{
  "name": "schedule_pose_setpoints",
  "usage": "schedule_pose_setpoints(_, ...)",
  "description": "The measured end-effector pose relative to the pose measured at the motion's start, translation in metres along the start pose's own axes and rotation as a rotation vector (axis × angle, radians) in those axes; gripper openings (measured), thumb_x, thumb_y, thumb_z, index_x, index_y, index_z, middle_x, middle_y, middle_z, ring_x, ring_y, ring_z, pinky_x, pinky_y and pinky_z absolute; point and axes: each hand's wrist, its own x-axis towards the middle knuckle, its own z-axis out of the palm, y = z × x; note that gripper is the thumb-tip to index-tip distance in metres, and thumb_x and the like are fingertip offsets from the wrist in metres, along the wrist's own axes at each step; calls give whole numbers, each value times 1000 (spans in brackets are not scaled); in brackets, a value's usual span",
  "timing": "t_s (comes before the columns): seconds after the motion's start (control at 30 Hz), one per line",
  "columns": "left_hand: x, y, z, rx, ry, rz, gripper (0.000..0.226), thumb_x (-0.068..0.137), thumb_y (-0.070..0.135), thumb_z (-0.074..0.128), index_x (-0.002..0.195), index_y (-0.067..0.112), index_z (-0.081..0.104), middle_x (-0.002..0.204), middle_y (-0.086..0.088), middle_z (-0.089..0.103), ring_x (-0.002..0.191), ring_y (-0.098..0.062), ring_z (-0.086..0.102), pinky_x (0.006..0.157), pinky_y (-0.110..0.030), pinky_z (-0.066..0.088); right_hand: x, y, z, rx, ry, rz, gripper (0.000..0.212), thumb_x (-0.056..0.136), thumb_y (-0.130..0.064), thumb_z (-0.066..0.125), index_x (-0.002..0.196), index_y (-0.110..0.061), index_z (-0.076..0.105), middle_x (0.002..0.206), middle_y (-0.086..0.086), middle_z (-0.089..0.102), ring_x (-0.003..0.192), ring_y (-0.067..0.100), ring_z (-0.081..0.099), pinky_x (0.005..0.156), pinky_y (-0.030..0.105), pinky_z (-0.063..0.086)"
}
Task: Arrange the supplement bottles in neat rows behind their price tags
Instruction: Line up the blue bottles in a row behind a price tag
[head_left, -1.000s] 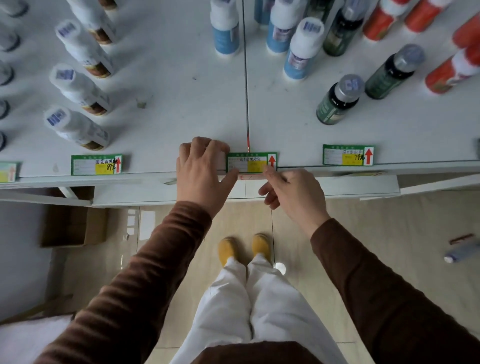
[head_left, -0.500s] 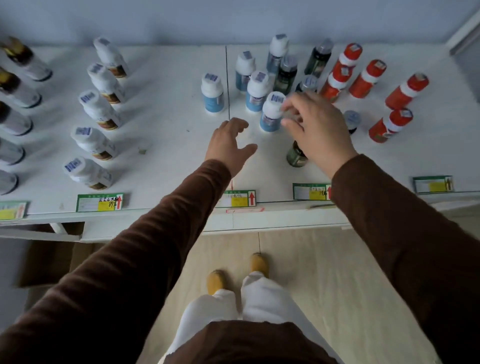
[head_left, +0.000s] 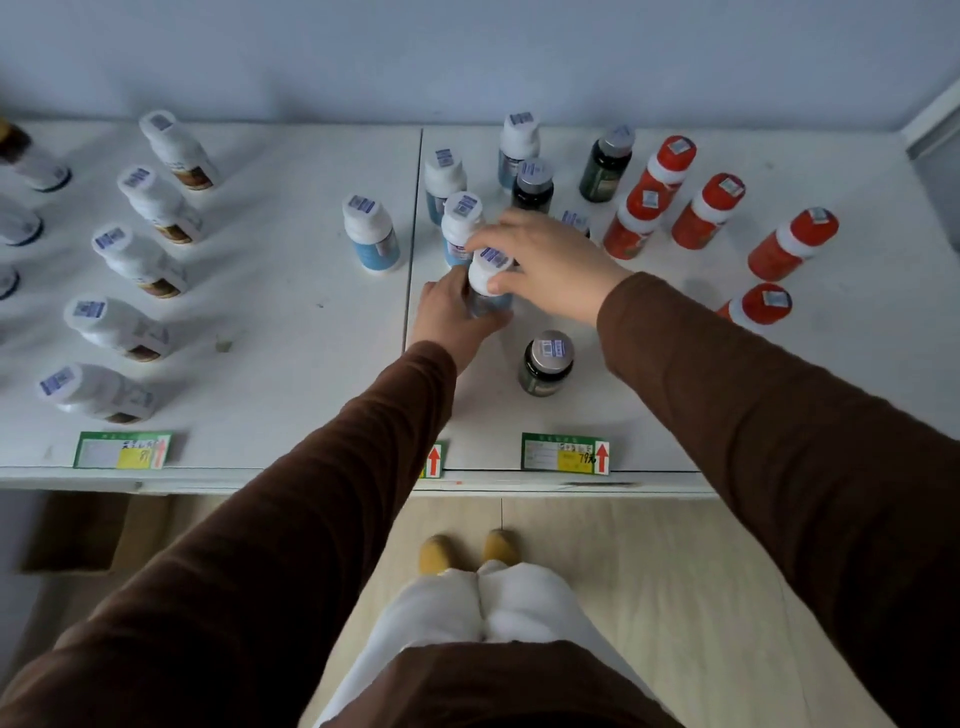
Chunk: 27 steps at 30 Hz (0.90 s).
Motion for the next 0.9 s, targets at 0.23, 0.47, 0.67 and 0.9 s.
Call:
schedule_pose_setpoints(0.23, -21, 24, -47, -754, -422, -86, 36, 93, 22, 58, 125, 6, 59, 116, -10, 66, 110, -25, 63, 98, -34, 51, 0, 0, -38, 327, 164, 139, 37, 90, -46, 64, 114, -18, 70, 101, 0, 70, 94, 18, 64, 84, 37, 50)
schedule_pose_setpoints(0.47, -40, 44, -80, -1046, -659, -156, 49, 97, 31, 46, 135, 2, 50, 134, -25, 55, 119, -34, 58, 107, -41, 44, -11, -18, -54, 786, 177, 184, 43, 85, -53, 70, 100, -13, 72, 78, -5, 61, 70, 8, 53, 66, 25, 46)
schedule_pose_setpoints(0.67, -47, 45, -98, -849, -622, -136, 54, 88, 19, 63, 137, 3, 48, 138, -22, 53, 123, -33, 54, 106, -39, 45, -20, -28, -54, 802, 84, 69, 27, 95, -30, 63, 117, -17, 70, 90, -9, 65, 74, -4, 56, 67, 16, 46)
schedule_pose_setpoints(0.9, -65, 39, -100, -183, -160, 64, 46, 72, 23, 83, 114, 20, 64, 104, 2, 71, 96, -20, 67, 86, -26, 56, -27, -48, -33, 584, 59, 1, 50, 94, -31, 65, 141, -17, 54, 138, -4, 59, 117, 0, 57, 91, 13, 48)
